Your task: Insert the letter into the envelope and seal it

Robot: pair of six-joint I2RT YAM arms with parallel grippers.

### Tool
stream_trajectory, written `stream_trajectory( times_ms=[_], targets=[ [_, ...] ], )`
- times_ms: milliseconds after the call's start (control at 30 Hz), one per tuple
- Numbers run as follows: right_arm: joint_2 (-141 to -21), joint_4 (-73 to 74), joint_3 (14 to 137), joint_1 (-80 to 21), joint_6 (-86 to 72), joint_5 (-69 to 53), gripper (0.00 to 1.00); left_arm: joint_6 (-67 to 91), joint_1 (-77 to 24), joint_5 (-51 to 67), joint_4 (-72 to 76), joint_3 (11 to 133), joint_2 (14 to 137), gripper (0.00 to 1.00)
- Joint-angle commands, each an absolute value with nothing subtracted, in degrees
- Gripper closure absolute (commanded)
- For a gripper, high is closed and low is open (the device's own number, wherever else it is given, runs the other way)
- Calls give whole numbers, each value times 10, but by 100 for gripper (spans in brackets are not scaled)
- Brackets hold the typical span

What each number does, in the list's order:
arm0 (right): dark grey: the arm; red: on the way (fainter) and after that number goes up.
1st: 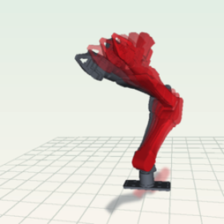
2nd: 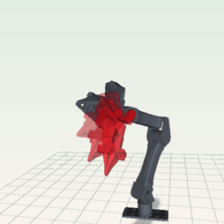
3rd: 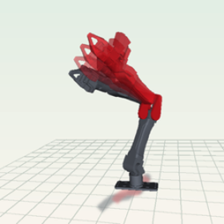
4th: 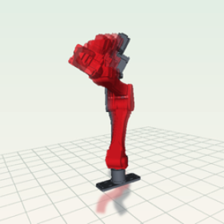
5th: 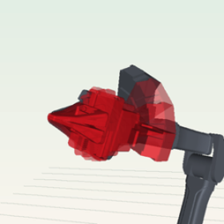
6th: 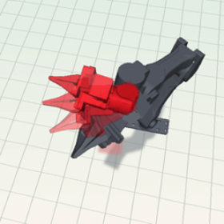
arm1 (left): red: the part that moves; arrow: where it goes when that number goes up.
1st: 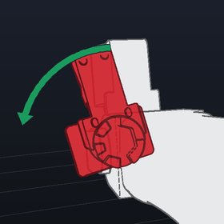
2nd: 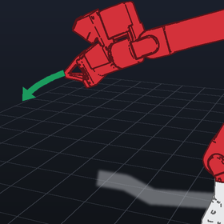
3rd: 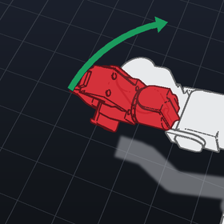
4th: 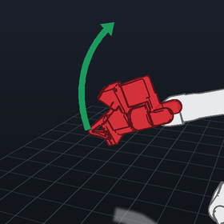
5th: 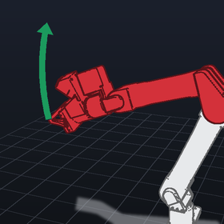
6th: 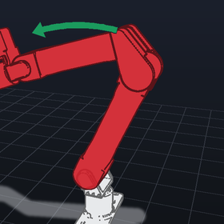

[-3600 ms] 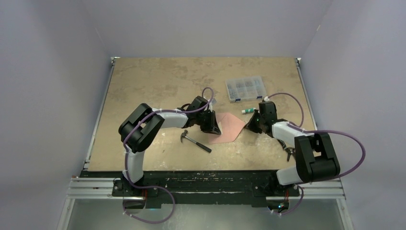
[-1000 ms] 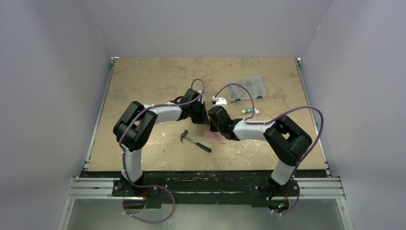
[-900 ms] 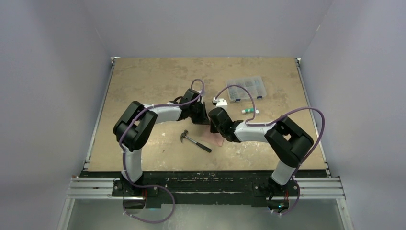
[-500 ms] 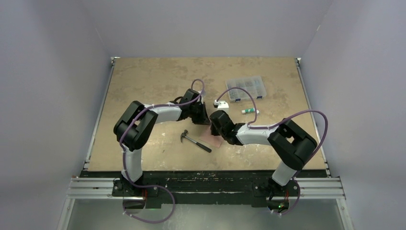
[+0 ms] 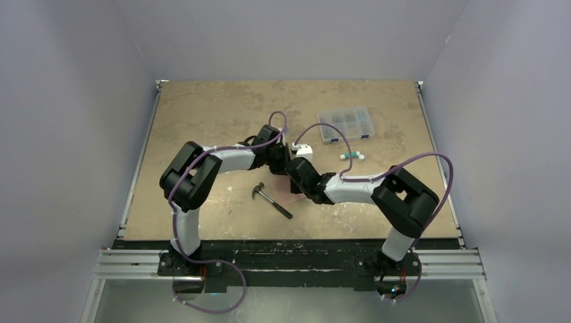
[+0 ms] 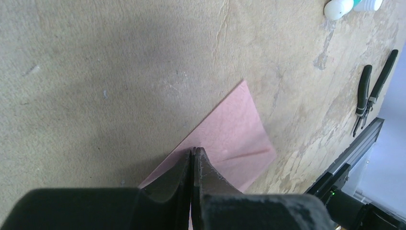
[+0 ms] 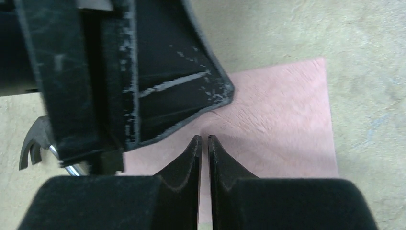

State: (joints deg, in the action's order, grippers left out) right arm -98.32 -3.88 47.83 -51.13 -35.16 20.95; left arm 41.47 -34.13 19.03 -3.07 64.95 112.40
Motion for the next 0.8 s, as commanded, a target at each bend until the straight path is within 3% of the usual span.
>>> stream_trajectory(
  times_ms=[0,467,767],
  targets=[
    [-1027,127,453,-539,-392,137,88,410,-338,157,-70,627,1150,100],
    [-1009,142,468,-543,-469,187,89,395,-329,189,-72,674,1102,100],
    [-1016,170,520,-542,-540,239,92,371,-309,202,-114,711,1039,90]
  ],
)
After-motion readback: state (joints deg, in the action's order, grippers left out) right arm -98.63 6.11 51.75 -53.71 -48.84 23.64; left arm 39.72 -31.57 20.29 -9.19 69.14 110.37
